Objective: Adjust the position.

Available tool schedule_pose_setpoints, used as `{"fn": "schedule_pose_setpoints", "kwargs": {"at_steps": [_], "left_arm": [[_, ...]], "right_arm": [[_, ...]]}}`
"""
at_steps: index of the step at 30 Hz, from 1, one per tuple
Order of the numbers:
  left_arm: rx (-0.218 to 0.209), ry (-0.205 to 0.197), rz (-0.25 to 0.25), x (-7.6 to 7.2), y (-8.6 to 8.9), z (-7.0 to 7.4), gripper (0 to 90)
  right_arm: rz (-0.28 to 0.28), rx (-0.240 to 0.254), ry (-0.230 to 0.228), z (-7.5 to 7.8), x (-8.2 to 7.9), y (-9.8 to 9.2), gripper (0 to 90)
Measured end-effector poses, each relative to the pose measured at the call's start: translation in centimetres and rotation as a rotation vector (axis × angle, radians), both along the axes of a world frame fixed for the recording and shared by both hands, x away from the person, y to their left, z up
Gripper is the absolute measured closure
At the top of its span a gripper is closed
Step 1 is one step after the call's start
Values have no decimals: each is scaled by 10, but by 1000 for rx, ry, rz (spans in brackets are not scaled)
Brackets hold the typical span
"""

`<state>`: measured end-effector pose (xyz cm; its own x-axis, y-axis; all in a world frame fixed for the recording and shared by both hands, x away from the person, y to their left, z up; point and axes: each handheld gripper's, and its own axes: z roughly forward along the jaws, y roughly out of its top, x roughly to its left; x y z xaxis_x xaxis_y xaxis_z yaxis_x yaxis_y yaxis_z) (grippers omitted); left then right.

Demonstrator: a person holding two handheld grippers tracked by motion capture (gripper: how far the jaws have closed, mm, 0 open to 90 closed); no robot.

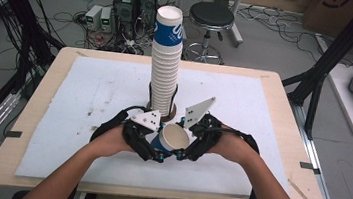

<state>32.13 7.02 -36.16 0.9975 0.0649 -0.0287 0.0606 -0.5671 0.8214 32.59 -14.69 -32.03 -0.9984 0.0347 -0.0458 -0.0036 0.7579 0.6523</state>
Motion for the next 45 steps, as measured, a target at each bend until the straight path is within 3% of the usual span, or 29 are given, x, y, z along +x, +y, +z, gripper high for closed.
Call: {"fn": "schedule_pose_setpoints", "kwargs": {"at_steps": [5, 10, 14, 16, 21, 26, 36, 39, 45], "left_arm": [[-58, 23, 7, 1, 5, -3, 262], [-72, 37, 36, 2, 14, -10, 263], [-101, 39, 66, 3, 22, -13, 263], [-133, 35, 96, 3, 27, -13, 262], [-282, 6, 205, 3, 42, -11, 258], [-363, -35, 304, 3, 55, -9, 257], [-459, -81, 452, 3, 82, -6, 255], [-494, -82, 484, 5, 92, -5, 255], [-512, -101, 517, 2, 104, -1, 255]], "right_arm": [[-13, 51, 5, 2, -1, -6, 182], [-38, 94, 0, 4, 0, -18, 183], [-86, 163, 10, 7, 3, -36, 183], [-115, 204, 14, 7, 3, -45, 183], [-243, 304, -8, 2, 6, -73, 183], [-382, 385, -34, -11, 8, -97, 183], [-553, 430, -55, -39, 6, -122, 183], [-575, 438, -71, -42, 6, -125, 183], [-572, 432, -74, -43, 7, -125, 182]]}}
